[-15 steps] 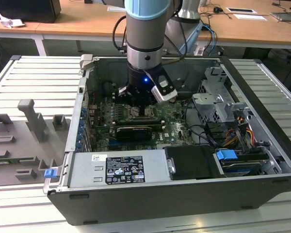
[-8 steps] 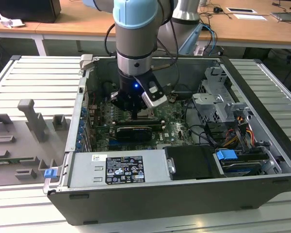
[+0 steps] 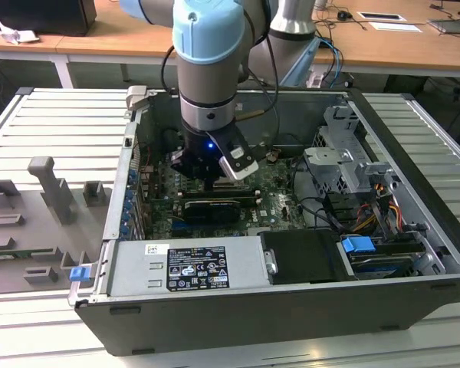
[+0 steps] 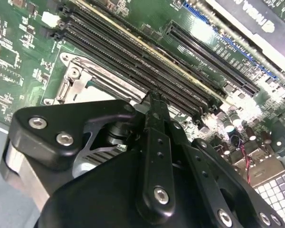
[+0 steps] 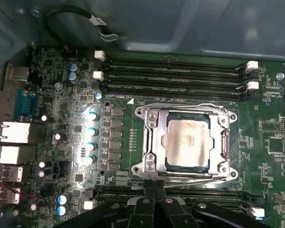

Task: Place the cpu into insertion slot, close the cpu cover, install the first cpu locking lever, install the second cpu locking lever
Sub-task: 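Install the second cpu locking lever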

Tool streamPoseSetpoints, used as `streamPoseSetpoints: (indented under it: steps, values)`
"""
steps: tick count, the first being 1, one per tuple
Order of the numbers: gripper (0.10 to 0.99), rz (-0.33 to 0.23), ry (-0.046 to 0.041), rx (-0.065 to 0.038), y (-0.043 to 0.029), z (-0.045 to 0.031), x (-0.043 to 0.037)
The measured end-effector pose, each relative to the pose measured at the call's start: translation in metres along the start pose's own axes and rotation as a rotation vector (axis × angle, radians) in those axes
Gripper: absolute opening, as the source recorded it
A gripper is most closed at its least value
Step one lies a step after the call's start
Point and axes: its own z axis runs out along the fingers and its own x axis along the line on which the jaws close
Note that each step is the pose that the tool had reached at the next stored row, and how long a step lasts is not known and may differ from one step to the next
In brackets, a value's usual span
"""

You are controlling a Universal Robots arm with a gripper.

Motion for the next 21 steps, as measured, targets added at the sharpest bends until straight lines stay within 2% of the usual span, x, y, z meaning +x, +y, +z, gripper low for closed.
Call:
streamPoseSetpoints:
  steps: [2,3,5,7,11,15,16,18,20,21]
  values:
    - [0.106,0.001,-0.0014,-0.027,-0.0048,0.0007,0.0024]
    - [0.106,0.001,-0.0018,-0.035,-0.0051,0.0011,0.0031]
    - [0.106,0.001,-0.0024,-0.043,-0.0053,0.0025,0.0036]
    - [0.106,0.002,-0.0028,-0.050,-0.0063,0.0089,0.0043]
    - [0.106,0.002,-0.0034,-0.068,-0.0067,0.0124,0.0096]
    - [0.106,0.003,-0.0056,-0.102,-0.0073,0.0174,0.0106]
    - [0.106,0.003,-0.0057,-0.106,-0.0074,0.0177,0.0112]
    - [0.106,0.003,-0.0062,-0.108,-0.0068,0.0149,0.0113]
    - [0.106,0.003,-0.0060,-0.107,-0.0048,0.0012,0.0108]
    - [0.106,0.003,-0.0059,-0.107,-0.0044,-0.0015,0.0107]
